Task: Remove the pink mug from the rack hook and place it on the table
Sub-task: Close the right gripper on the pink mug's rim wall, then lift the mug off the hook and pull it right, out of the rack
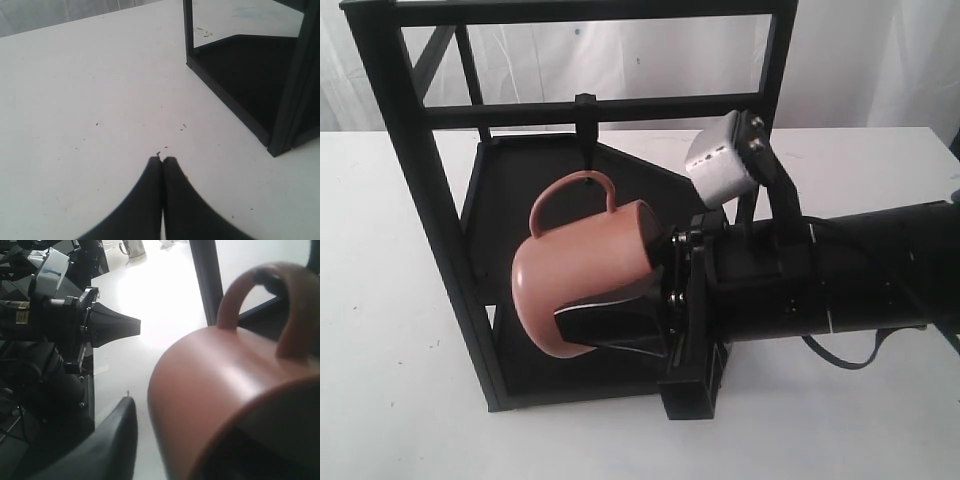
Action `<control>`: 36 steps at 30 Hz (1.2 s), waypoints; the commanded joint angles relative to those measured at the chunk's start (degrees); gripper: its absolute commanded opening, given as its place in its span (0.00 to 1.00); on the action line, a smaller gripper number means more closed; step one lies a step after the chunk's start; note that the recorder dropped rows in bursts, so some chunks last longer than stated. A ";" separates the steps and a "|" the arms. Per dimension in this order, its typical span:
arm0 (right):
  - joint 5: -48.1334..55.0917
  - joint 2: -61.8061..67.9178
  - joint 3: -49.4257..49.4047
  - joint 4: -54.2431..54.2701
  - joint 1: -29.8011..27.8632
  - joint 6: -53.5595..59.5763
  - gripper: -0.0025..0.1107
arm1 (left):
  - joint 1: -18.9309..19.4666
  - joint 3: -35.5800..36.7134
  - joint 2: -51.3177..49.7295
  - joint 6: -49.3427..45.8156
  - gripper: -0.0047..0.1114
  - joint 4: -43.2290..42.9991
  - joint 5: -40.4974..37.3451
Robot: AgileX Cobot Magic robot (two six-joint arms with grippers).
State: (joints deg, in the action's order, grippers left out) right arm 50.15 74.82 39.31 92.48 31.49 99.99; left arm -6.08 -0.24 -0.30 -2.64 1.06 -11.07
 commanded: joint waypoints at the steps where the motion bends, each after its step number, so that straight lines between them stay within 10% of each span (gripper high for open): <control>1: 0.99 0.12 0.20 0.56 0.08 0.73 0.17 | 0.05 0.24 0.30 -0.19 0.04 0.22 -0.07; 7: 1.14 0.12 0.20 0.56 0.08 0.73 0.02 | 0.05 0.24 0.30 -0.19 0.04 0.22 -0.07; 36: 3.51 -7.61 0.83 3.62 0.08 0.73 0.02 | 0.05 0.24 0.30 -0.19 0.04 0.22 -0.07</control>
State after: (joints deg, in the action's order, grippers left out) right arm 52.01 69.07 39.45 94.54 31.49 100.13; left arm -6.08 -0.24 -0.30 -2.64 1.06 -11.11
